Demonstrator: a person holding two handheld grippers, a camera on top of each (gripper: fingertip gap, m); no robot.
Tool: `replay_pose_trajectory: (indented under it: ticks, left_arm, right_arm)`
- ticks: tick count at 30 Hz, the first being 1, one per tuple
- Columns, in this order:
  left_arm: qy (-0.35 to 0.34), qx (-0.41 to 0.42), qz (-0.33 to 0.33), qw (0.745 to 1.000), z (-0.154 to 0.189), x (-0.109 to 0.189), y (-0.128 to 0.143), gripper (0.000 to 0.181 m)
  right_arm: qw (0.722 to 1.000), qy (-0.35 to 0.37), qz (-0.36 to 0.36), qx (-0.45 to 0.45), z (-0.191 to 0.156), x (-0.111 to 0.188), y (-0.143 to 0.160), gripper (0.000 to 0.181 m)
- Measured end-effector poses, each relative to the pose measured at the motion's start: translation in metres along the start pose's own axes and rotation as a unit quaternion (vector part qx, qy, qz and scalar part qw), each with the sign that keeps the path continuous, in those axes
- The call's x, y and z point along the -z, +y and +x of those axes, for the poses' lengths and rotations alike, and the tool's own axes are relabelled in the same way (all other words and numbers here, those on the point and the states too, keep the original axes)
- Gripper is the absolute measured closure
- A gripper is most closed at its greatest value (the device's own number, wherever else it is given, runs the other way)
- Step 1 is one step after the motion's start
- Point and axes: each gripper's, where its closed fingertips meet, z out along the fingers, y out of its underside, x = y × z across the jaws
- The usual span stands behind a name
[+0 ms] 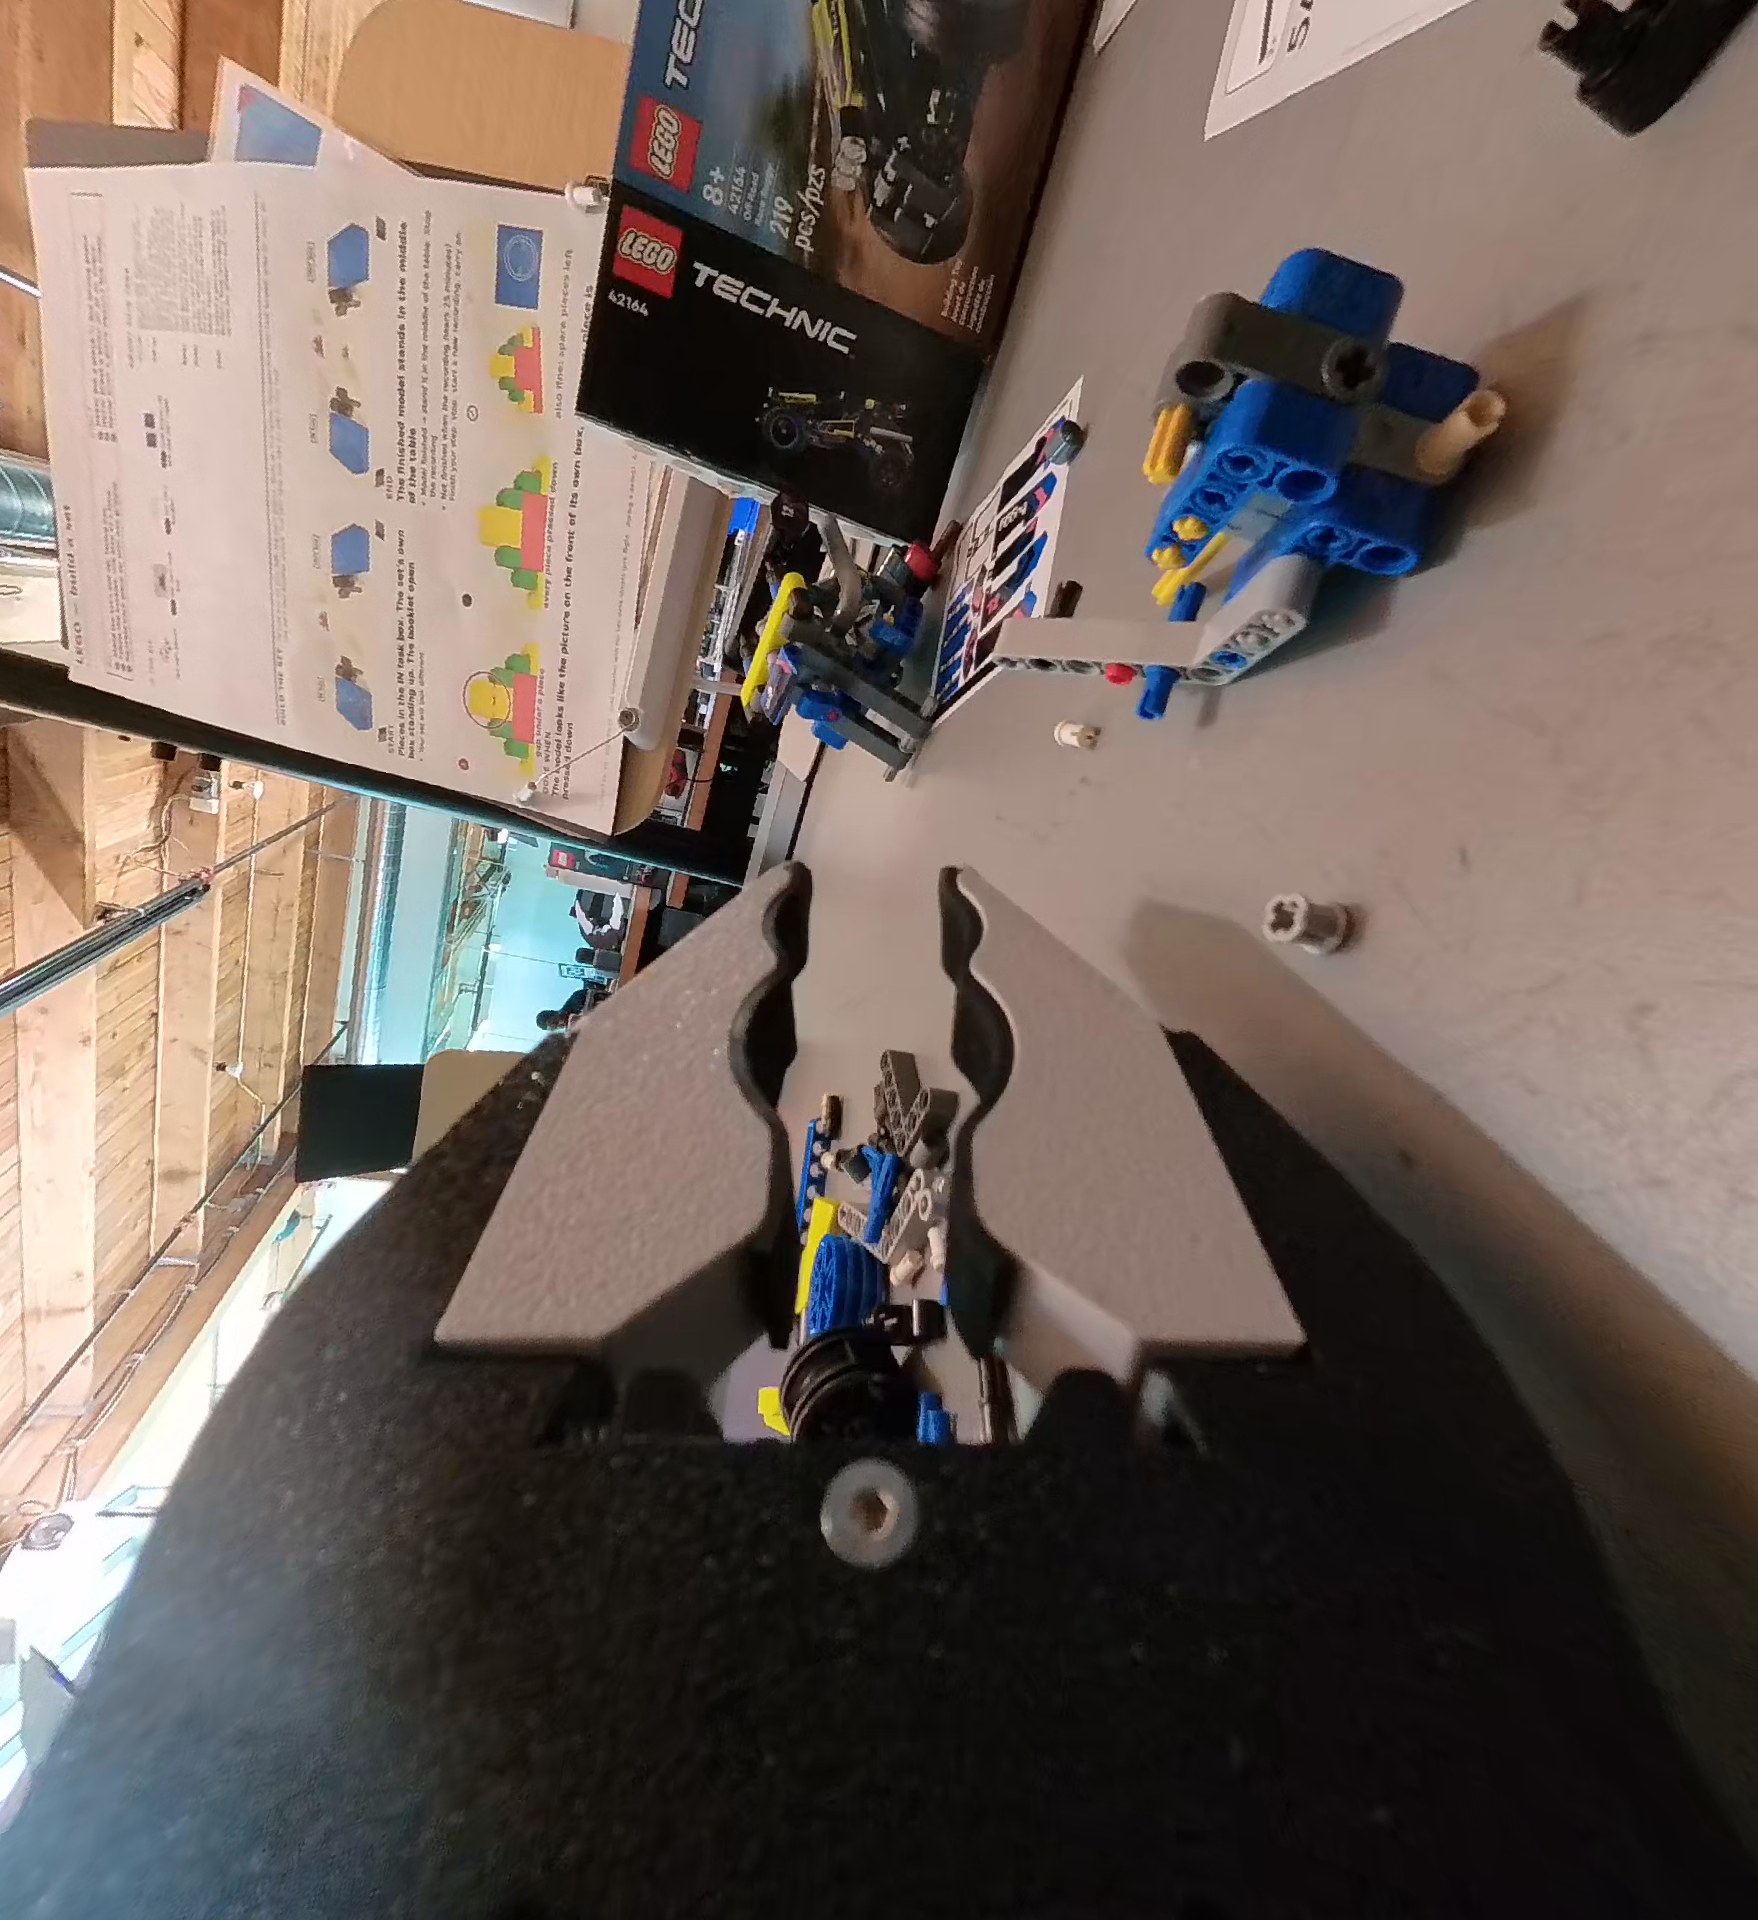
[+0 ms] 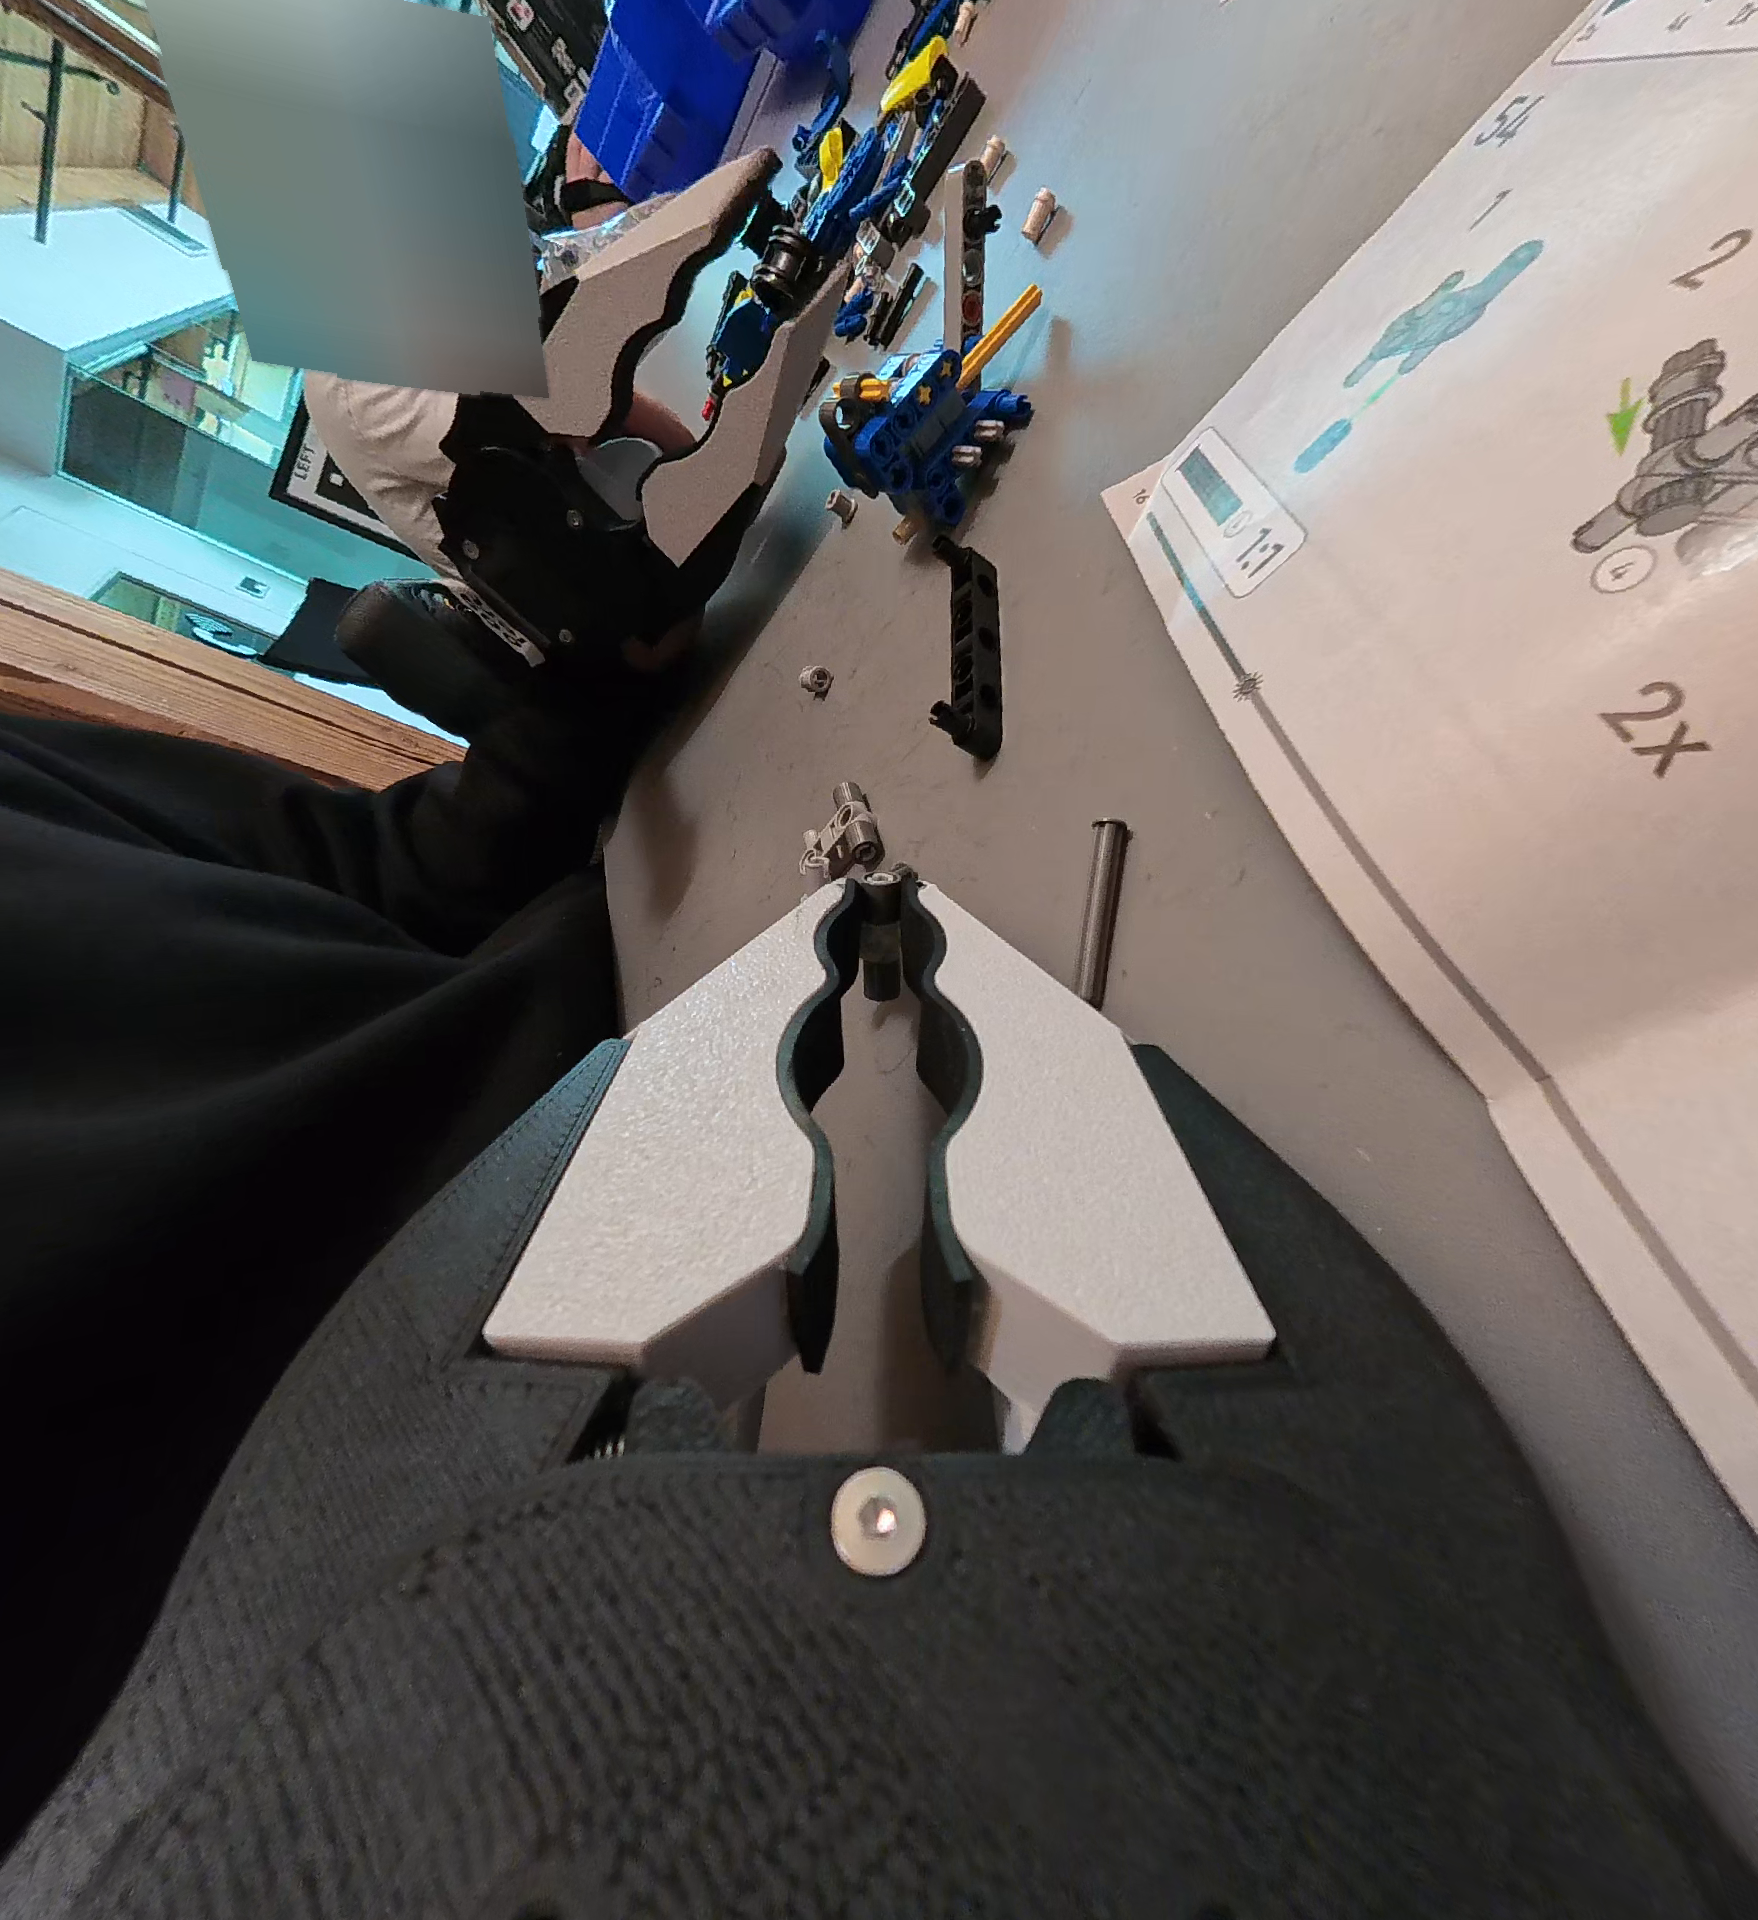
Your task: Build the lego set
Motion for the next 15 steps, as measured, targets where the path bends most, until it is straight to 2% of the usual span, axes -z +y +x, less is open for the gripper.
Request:
replay_pose_trajectory:
  ticks: [15]
  left_arm:
    - [0.008, -0.005, -0.006, 1.0, 0.0032, -0.0013, 0.0016, 0.16]
  right_arm:
    - [1.0, -0.002, 0.002, 0.002, -0.0008, 0.0005, -0.0004, 0.176]
